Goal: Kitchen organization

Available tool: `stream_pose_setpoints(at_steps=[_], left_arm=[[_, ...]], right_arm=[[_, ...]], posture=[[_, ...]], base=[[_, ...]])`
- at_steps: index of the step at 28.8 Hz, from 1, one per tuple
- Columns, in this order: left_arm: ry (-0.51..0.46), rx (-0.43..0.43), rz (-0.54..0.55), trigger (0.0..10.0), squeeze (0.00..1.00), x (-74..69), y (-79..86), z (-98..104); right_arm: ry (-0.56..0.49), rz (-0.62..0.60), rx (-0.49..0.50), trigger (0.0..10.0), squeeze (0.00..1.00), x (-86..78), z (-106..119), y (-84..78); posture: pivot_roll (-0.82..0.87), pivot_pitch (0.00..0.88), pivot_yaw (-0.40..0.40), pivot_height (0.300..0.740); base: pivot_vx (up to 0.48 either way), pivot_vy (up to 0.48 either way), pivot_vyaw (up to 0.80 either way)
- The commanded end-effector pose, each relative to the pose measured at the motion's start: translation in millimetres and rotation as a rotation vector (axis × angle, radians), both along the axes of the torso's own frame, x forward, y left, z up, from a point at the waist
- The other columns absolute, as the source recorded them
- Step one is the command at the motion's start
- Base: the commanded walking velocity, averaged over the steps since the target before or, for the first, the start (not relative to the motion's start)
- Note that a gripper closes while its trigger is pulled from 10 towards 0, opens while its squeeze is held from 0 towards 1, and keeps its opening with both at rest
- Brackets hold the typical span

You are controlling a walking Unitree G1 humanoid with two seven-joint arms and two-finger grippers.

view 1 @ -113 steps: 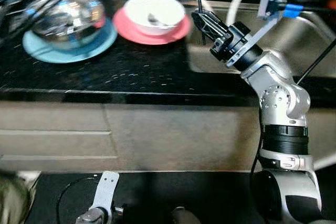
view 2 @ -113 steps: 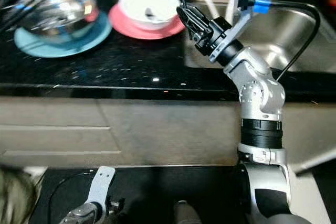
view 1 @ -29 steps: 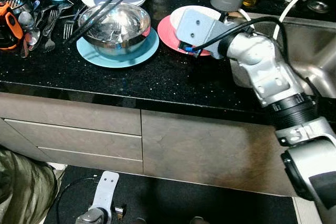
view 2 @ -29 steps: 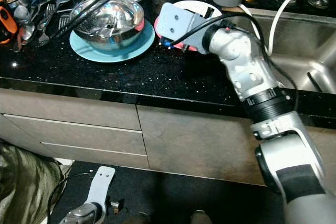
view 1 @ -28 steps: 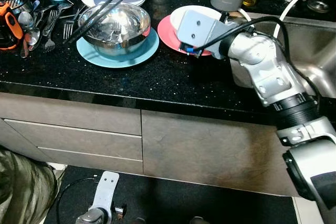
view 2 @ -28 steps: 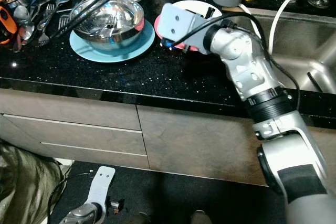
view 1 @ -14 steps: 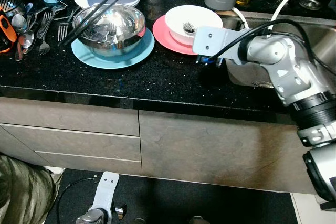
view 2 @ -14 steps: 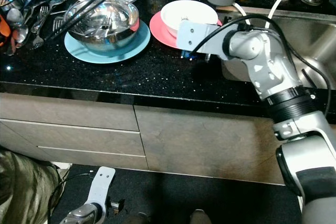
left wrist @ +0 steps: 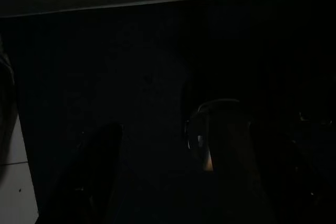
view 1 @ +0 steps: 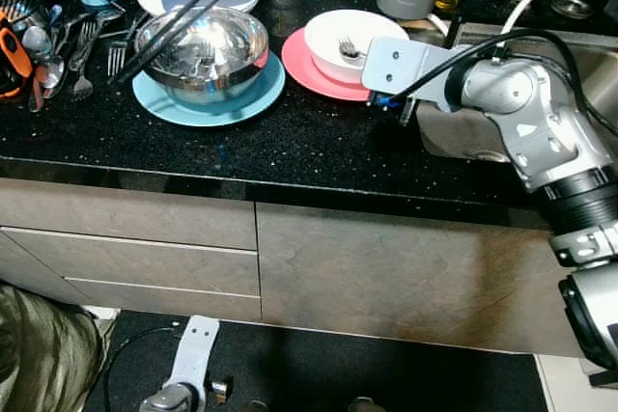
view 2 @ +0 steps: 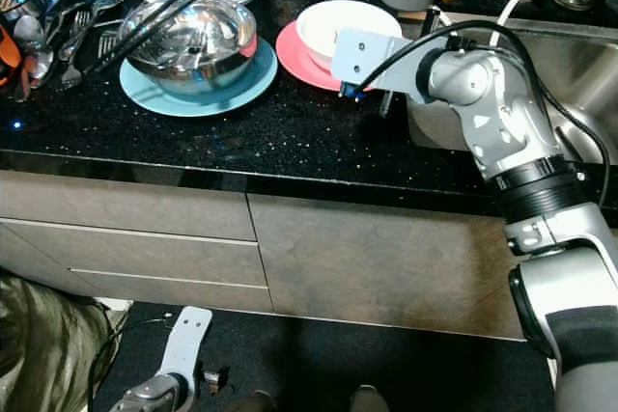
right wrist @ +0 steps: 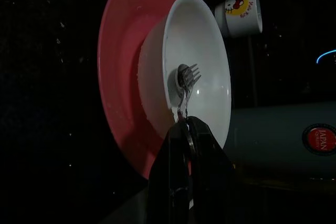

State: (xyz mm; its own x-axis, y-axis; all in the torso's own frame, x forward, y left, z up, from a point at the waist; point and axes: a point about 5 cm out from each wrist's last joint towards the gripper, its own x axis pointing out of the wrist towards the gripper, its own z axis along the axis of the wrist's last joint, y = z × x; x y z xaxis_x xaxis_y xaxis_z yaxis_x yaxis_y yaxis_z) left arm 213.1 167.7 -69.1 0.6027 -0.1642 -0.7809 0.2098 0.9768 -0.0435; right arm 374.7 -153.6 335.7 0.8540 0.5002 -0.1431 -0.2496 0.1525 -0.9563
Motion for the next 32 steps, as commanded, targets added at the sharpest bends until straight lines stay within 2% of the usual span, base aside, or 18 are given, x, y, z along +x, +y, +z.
stream_pose_setpoints(at_steps=[1, 7, 10, 11, 13, 15, 22, 29, 32], left_arm=[[0.037, 0.004, 0.001, 10.0, 0.0, -9.6, 1.8, -5.5], [0.036, 0.004, 0.001, 10.0, 0.0, -9.3, 1.8, -5.4], [0.036, 0.004, 0.0, 10.0, 0.0, -9.1, 2.0, -5.2], [0.036, 0.004, 0.0, 10.0, 0.0, -9.1, 2.0, -5.2], [0.036, 0.004, 0.0, 10.0, 0.0, -9.1, 2.0, -5.2], [0.037, 0.005, -0.001, 10.0, 0.0, -9.1, 2.3, -5.2], [0.038, 0.006, -0.003, 10.0, 0.0, -9.2, 2.8, -5.2], [0.039, 0.007, -0.005, 10.0, 0.0, -9.3, 3.0, -5.2], [0.039, 0.008, -0.006, 10.0, 0.0, -9.3, 3.1, -5.2]], right_arm=[[-0.031, 0.01, 0.024, 0.0, 0.0, -0.5, 7.1, 2.4], [-0.055, 0.028, 0.088, 0.0, 0.0, -0.7, 12.6, 5.4], [-0.077, 0.078, 0.263, 0.0, 0.0, -2.8, 25.2, 10.4], [-0.077, 0.078, 0.263, 0.0, 0.0, -2.8, 25.2, 10.4], [-0.059, 0.11, 0.358, 0.0, 0.0, -4.9, 30.8, 12.2], [-0.042, 0.125, 0.404, 0.0, 0.0, -6.5, 33.5, 13.0], [0.009, 0.119, 0.462, 0.0, 0.0, -6.8, 32.0, 9.7], [0.057, 0.12, 0.433, 0.0, 0.0, -6.9, 21.1, 11.7], [0.064, 0.148, 0.496, 0.0, 0.0, -7.6, 23.0, 14.8]], posture=[[0.0, 0.156, -0.025, 0.74], [0.0, 0.157, -0.024, 0.74], [0.0, 0.159, -0.025, 0.74], [0.0, 0.159, -0.025, 0.74], [0.0, 0.159, -0.025, 0.74], [0.0, 0.163, -0.021, 0.74], [0.0, 0.165, -0.02, 0.74], [0.0, 0.165, -0.018, 0.74], [0.0, 0.166, -0.018, 0.74]], base=[[0.0, 0.0, 0.0], [0.0, 0.0, 0.0], [0.0, 0.0, 0.0], [0.0, 0.0, 0.0], [0.0, 0.0, 0.0], [0.0, 0.0, 0.0], [0.0, 0.0, 0.0], [0.0, 0.0, 0.0], [0.0, 0.0, 0.0]])
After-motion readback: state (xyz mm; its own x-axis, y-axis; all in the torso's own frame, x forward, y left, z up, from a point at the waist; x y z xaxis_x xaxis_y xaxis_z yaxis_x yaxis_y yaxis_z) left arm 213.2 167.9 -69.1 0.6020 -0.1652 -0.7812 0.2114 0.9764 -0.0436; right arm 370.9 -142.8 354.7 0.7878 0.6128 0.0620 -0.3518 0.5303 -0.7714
